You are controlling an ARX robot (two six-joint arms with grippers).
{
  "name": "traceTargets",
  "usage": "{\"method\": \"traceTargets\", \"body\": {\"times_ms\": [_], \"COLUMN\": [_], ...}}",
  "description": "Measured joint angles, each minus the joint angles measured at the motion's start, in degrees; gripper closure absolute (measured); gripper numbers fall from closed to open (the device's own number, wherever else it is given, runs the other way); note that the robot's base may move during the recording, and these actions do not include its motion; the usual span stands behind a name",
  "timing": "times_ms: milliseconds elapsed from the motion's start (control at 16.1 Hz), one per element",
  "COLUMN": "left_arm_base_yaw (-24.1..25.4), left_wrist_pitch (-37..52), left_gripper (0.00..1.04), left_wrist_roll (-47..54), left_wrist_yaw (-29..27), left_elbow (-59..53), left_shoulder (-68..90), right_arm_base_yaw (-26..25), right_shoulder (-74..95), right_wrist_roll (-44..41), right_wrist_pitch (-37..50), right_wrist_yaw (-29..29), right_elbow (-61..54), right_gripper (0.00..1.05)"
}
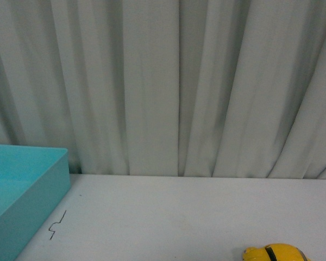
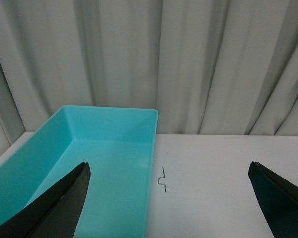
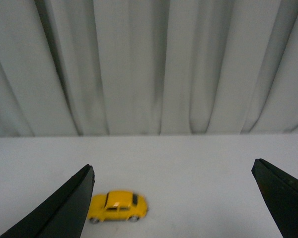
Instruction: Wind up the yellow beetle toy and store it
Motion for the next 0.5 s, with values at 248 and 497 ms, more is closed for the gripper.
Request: {"method": "traceTargets", "body": {"times_ms": [248,497], "left_arm_base_yaw": [0.0,0.0], "left_wrist_pitch": [0.04,0.13], "left_gripper": [0.07,0.07], "left_wrist_roll": [0.0,0.0], "left_wrist_yaw": [0.02,0.02], "left_elbow": [0.0,0.0], "left_shoulder": [0.0,0.0], "right_arm_base_yaw": [-31.41,-39.39], "right_shoulder": [20.39,52.22], "right_wrist_roll": [7.19,3.67], "right_wrist_pitch": [-3.23,28.15], "right_wrist_yaw": [-20.83,-19.5], "right_elbow": [7.19,15.56], "right_gripper": [0.07,0.07]}}
